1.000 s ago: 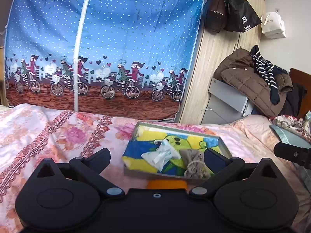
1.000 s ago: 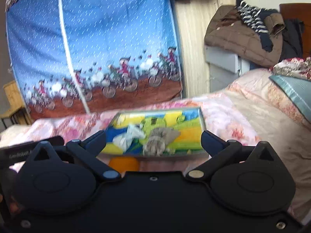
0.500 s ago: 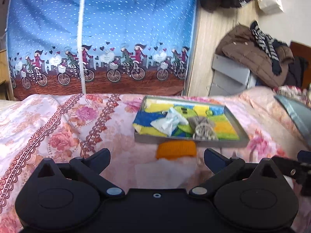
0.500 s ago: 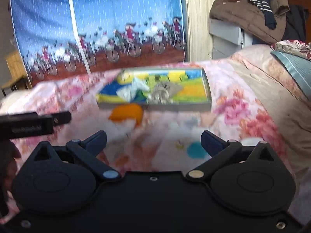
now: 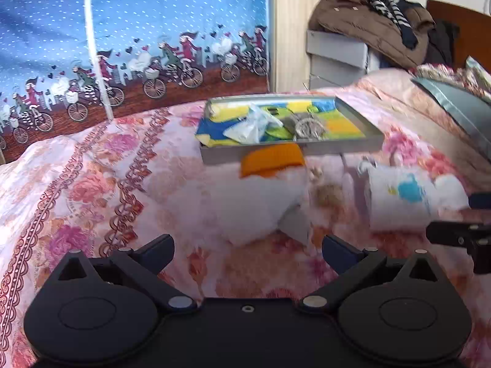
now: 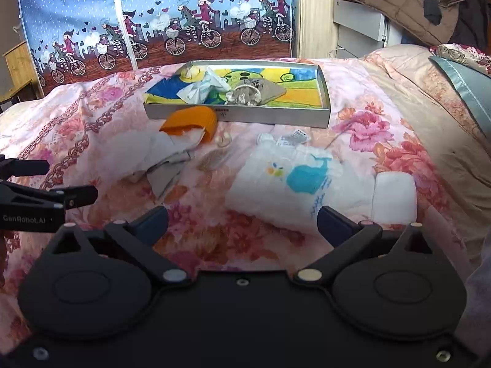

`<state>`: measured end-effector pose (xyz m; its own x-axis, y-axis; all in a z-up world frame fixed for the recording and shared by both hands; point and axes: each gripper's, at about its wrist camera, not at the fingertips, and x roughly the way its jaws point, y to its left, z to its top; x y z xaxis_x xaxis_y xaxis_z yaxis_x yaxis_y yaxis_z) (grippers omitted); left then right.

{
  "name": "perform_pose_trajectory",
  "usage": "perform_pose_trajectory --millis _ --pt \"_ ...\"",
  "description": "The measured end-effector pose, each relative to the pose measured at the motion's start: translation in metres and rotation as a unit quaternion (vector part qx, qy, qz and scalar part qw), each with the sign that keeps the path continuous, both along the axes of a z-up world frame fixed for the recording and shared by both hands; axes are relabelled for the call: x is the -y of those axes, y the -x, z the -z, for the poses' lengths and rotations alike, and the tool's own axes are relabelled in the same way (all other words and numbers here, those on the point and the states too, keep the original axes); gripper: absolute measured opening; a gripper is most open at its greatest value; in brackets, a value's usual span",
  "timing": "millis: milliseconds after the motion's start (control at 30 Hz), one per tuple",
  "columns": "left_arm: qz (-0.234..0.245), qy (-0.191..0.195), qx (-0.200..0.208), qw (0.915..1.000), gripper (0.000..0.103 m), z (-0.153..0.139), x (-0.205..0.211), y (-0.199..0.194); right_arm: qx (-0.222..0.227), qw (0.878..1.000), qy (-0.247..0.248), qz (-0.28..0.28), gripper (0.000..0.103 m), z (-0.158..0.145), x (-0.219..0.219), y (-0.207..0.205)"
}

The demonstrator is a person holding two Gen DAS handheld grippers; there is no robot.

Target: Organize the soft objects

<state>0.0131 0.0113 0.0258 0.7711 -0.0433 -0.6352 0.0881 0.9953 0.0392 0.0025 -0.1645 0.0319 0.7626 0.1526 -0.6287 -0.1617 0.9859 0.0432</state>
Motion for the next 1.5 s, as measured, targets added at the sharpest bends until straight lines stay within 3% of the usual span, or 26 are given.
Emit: perform_pose_trajectory --millis 633,1500 --pt "0.003 0.004 -0.027 0.9996 0.102 0.013 0.002 -0.002 -0.022 1.0 0.0 -0.004 0.103 0.007 -0.001 -0.019" --pt "-0.003 0.007 -0.035 0.9994 0.102 0.017 0.001 -0.004 -0.028 1.0 -0.002 -0.001 0.103 0.009 0.0 -0.024"
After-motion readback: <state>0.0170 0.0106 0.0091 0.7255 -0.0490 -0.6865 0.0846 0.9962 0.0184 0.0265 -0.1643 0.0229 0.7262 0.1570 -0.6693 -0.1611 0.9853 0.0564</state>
